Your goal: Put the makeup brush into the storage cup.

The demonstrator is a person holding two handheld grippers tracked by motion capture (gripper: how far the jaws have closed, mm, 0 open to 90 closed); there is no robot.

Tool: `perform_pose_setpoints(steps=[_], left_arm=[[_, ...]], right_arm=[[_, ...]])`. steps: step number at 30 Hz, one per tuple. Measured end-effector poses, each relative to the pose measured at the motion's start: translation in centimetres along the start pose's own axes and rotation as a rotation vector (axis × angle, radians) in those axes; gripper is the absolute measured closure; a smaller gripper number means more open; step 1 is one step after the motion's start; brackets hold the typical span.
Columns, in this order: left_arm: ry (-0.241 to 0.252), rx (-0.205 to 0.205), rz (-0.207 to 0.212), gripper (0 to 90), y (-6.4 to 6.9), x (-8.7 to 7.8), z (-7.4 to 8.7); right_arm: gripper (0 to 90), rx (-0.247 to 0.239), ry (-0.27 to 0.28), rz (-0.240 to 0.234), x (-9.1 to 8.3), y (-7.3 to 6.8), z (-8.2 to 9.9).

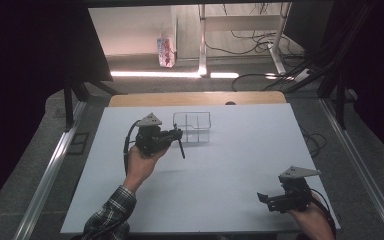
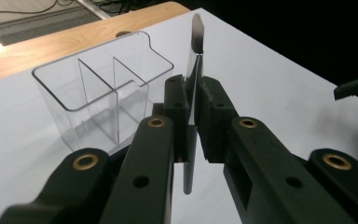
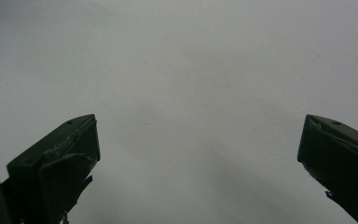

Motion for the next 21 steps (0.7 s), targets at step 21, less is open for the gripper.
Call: perform_pose_setpoints(steps=[21], left_arm=[[0.046, 0.023, -0.015, 83.2, -1.3, 0.8, -3.3]], right_arm=[[0.0, 0.0, -0.013, -0.017, 0.1, 0.0, 0.2]])
Point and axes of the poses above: each handheld gripper's, and its own axes: x roughly forward along the jaws, z roughly out of its underside, y roughly to its right, the point moved 4 cm from there along x, roughly forward along the jaws, and after that the axes turned 2 degrees about y, right-handed, at the moved point
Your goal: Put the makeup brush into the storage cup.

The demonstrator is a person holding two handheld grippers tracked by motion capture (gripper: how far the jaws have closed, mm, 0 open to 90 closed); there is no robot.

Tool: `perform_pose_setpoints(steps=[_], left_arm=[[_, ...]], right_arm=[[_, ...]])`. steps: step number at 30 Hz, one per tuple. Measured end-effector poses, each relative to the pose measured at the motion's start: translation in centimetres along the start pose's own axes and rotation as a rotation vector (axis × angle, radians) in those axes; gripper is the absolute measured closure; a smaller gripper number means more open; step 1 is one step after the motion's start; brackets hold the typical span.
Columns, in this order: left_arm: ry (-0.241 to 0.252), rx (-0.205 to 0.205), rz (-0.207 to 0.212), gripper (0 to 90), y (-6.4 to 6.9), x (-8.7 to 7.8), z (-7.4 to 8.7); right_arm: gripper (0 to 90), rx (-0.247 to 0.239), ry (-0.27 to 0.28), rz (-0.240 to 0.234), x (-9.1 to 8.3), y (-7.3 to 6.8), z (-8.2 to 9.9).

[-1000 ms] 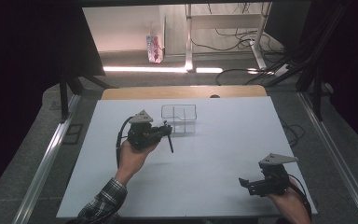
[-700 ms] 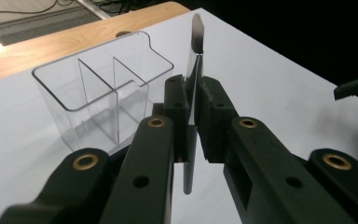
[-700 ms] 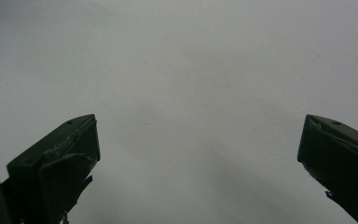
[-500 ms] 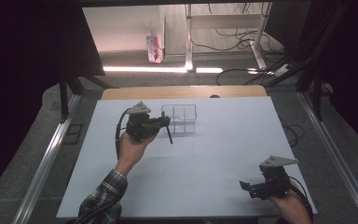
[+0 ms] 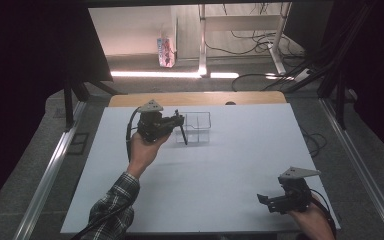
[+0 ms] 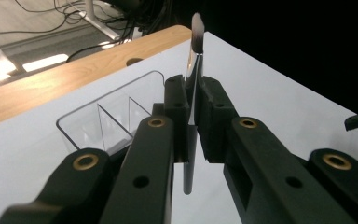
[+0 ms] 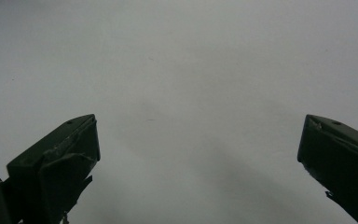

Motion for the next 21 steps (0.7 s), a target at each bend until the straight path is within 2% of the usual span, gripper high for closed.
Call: perform_pose_setpoints(steps=[16, 21], left_arm=[[0.024, 0.002, -0.014, 83.2, -0.7, 0.8, -1.9], [0.037, 0.0, -0.015, 83.2, -1.0, 0.9, -2.4]], right_arm=[[0.0, -0.003, -0.009, 0.002, 0.1, -0.1, 0.0], [0.0, -0.002, 0.011, 0.011, -0.1, 0.1, -0.1]])
Point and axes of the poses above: each handheld gripper's, and its own axes: x roughly forward along the jaws, z roughly out of its underside, y roughly to its right, the point moved 4 cm from there along x, roughly forward along the jaws, and after that the axes turned 2 degrees about y, right-handed, at the moved point
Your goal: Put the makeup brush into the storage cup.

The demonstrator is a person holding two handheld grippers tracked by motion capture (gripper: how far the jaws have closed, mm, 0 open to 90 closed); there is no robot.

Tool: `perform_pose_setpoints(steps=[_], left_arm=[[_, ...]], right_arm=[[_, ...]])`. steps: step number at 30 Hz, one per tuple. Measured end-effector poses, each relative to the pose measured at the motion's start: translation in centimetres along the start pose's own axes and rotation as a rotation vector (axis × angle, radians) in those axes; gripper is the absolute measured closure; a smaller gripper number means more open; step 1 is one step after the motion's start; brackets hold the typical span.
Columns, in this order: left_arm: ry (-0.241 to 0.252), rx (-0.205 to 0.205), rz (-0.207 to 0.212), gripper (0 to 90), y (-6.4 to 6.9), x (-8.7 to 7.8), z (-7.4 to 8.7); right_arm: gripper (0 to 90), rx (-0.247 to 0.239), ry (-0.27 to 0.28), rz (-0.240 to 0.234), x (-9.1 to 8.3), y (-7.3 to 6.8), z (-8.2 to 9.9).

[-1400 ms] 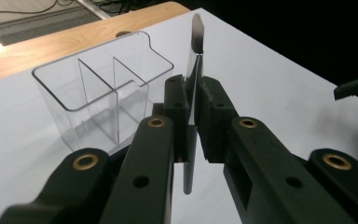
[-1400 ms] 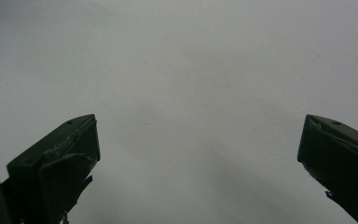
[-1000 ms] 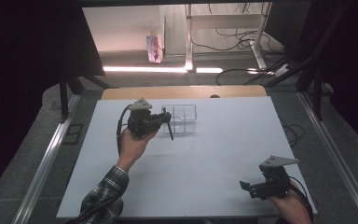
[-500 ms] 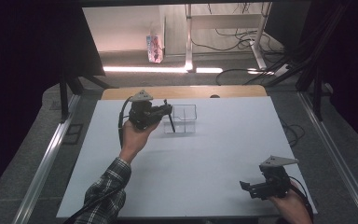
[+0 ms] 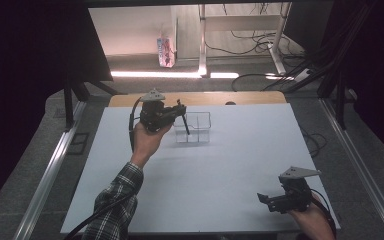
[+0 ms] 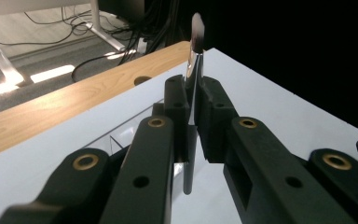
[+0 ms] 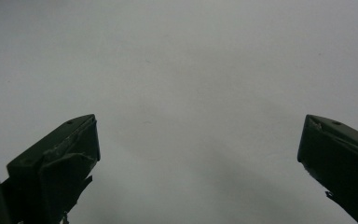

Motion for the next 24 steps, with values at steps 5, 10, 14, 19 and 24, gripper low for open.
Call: perform_pose_setpoints(steps=[5, 10, 14, 19, 24], left_arm=[[0.008, 0.001, -0.01, 83.3, -0.2, 0.2, -0.6], [0.017, -0.007, -0.022, 83.3, -0.6, 0.4, -1.0], [0.023, -0.011, -0.036, 83.2, -1.0, 0.6, -1.2], [0.028, -0.013, -0.06, 83.3, -1.4, 0.9, -1.3], [0.044, -0.03, -0.062, 83.3, -1.7, 1.4, -1.5]], right_arm=[[0.0, -0.003, -0.008, 0.0, 0.1, -0.1, 0.0], [0.0, 0.005, -0.003, -0.005, 0.0, 0.0, 0.0], [0.0, 0.001, -0.008, -0.004, 0.1, 0.0, 0.1], [0.0, 0.002, -0.007, -0.005, 0.1, 0.0, 0.1], [0.0, -0.002, -0.013, -0.008, 0.1, 0.0, 0.1]])
Point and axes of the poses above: each handheld gripper's, and its own axes: x roughly forward along the jaws, z roughly out of its underside, y roughly to its right, the point moved 4 cm from there along x, roughly forward along the jaws, and after that the axes turned 2 degrees about y, right-handed, at the moved point
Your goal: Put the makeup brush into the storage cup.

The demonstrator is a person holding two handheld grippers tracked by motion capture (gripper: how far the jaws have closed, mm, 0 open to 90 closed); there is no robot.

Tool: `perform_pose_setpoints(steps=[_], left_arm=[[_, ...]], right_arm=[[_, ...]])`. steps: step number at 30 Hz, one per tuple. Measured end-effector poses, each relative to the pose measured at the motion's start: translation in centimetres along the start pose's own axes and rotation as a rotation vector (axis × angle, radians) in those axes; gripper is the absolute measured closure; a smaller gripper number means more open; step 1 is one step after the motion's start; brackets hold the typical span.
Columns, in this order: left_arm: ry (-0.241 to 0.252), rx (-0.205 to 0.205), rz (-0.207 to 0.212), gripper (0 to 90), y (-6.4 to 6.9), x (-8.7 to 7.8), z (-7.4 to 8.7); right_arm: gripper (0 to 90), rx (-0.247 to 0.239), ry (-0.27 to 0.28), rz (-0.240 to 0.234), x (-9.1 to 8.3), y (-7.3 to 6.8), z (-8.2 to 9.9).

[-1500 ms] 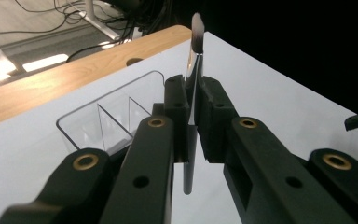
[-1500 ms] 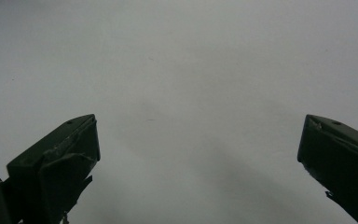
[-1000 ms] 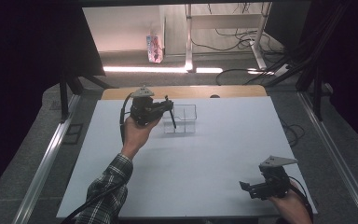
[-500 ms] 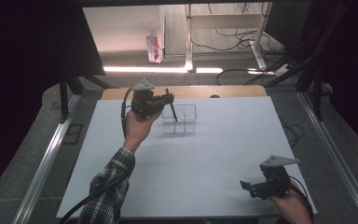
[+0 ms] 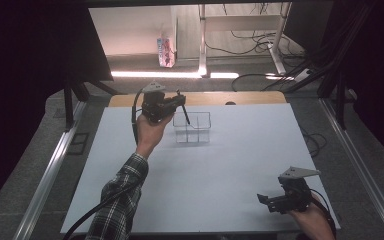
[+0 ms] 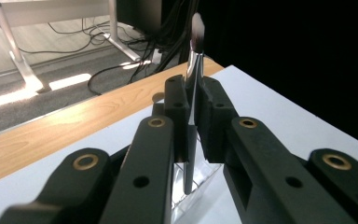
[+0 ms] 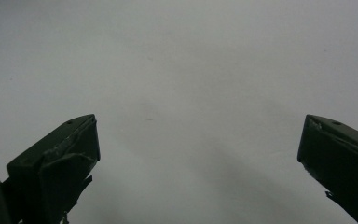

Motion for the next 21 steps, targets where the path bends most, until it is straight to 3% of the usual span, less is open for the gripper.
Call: perform_pose_setpoints(steps=[21], left_arm=[[-0.001, 0.012, -0.038, 83.3, -0.5, 2.2, 0.5]], right_arm=[[0.0, 0.002, -0.002, -0.009, 0.1, -0.1, 0.0]])
Point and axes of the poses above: each handheld gripper's, and its own axes: x roughly forward along the jaws, z roughly out of its underside, y roughly to its right, the point moved 4 cm from there along x, roughly forward along the jaws, and after that the axes turned 2 degrees about y, right-handed, at the moved point
